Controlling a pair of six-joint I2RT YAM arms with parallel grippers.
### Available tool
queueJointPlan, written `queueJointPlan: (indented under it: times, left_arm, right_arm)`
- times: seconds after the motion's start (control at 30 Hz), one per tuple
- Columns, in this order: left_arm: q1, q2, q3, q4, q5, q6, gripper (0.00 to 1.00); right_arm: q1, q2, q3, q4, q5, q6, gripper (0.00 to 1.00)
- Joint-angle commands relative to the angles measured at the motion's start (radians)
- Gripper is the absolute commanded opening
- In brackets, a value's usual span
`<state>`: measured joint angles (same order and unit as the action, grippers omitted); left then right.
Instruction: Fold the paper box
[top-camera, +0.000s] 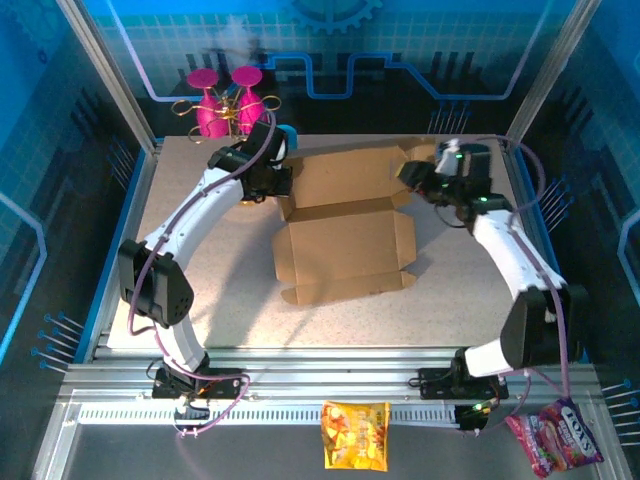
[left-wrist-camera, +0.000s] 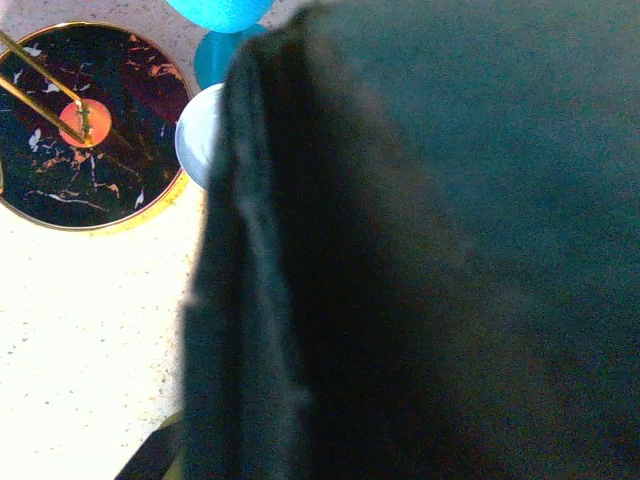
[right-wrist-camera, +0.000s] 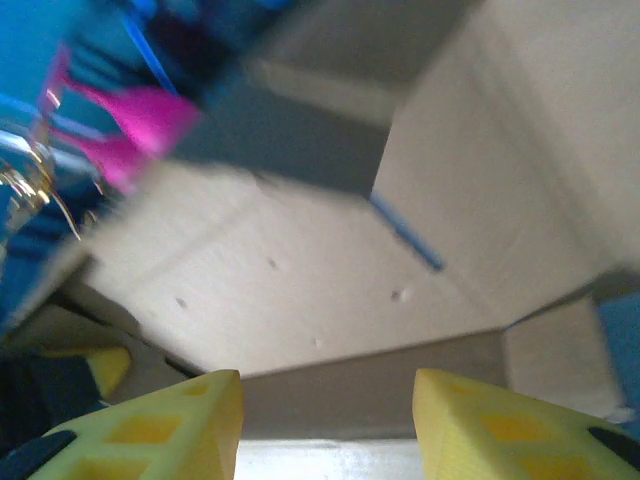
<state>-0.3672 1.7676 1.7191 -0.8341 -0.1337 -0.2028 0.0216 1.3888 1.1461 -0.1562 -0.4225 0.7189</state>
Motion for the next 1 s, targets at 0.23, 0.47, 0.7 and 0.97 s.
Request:
queueJointPlan:
  times: [0.23, 0.47, 0.7, 0.97]
  left_arm:
    - [0.022, 0.019, 0.063, -0.017, 0.117, 0.057, 0.0]
    - [0.022, 0.012, 0.056, -0.025, 0.129, 0.058, 0.0]
    - [0.024, 0.008, 0.046, -0.022, 0.131, 0.049, 0.0]
    - [0.025, 0.01, 0.047, -0.031, 0.121, 0.052, 0.0]
  right_arm:
    - [-0.169, 0.071, 0.036, 0.004, -0.098, -0.446, 0.55]
    - [-0.162, 0.164, 0.138, -0.1, -0.105, -0.575, 0.54]
    - [-0.103, 0.199, 0.186, -0.157, -0.086, -0.593, 0.5]
    - [-0.202, 0.095, 0.078, -0.091, -0.038, -0.559, 0.59]
